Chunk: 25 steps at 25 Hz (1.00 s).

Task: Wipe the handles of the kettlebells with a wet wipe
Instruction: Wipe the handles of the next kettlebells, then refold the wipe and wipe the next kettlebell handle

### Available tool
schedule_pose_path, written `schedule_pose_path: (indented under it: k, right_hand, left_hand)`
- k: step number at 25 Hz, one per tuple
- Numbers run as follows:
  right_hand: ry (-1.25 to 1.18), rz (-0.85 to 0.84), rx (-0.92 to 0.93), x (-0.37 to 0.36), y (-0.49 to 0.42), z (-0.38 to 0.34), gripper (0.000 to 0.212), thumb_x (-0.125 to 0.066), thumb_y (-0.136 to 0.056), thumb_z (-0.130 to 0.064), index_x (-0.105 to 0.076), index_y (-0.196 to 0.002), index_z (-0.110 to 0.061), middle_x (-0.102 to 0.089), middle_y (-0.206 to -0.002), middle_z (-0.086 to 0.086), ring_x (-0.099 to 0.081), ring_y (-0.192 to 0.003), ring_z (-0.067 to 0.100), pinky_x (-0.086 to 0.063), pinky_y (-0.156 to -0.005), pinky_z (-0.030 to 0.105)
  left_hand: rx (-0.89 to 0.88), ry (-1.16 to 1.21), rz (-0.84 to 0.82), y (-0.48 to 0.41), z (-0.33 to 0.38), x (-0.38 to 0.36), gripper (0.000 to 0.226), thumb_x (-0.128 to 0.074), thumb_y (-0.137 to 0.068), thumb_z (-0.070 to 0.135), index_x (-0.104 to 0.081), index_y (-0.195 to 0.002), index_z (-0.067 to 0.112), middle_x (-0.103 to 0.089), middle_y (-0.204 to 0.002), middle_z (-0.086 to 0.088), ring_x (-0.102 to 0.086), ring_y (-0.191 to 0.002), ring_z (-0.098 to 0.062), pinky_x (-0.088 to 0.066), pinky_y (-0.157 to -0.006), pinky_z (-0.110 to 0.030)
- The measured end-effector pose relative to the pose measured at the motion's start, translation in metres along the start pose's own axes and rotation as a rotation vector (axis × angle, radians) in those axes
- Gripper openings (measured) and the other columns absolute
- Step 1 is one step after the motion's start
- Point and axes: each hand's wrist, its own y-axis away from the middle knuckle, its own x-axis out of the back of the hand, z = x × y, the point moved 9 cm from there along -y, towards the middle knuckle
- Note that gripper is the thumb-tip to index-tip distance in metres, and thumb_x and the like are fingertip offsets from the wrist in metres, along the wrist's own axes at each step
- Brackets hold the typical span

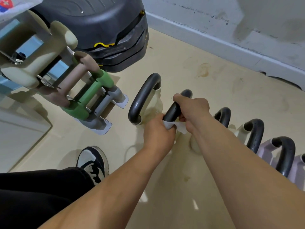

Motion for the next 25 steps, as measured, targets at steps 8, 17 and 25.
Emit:
schedule_pose_path:
  k: [8,17,25]
  right_hand:
    - [0.152,-0.124,0.076,-0.021,-0.004,-0.017,0.049,-0.080,-0.073,-0.041,-0.064,-0.102,-0.005,-0.069,-0.088,0.010,-0.064,-0.067,0.023,-0.054,-0.062,0.031]
    - [0.016,0.007,-0.015,0.047,-0.022,-0.014,0.028,-0.050,-0.092,-0.024,-0.066,-0.099,-0.002,-0.071,-0.084,0.010,-0.063,-0.071,0.026,-0.058,-0.070,0.037]
    - [0.188,0.246,0.447,0.079,0.007,-0.065,0.015,-0.046,-0.089,-0.023,-0.056,-0.078,-0.025,-0.057,-0.073,-0.013,-0.055,-0.068,0.012,-0.050,-0.070,0.034]
  left_hand:
    - [-0.078,-0.069,0.047,-0.008,0.008,0.010,0.013,-0.063,-0.090,0.015,-0.054,-0.096,0.023,-0.061,-0.078,0.008,-0.061,-0.062,-0.006,-0.038,-0.048,-0.017]
    - [-0.339,-1.123,-0.154,-0.067,0.100,-0.048,0.072,-0.043,-0.102,0.013,0.000,-0.158,-0.003,-0.030,-0.156,-0.019,-0.045,-0.133,-0.034,-0.043,-0.096,-0.039]
    - [-0.302,-1.385,-0.371,-0.102,0.115,-0.083,0.018,-0.052,-0.092,0.006,-0.062,-0.107,0.006,-0.055,-0.089,-0.007,-0.057,-0.080,-0.025,-0.045,-0.071,-0.036]
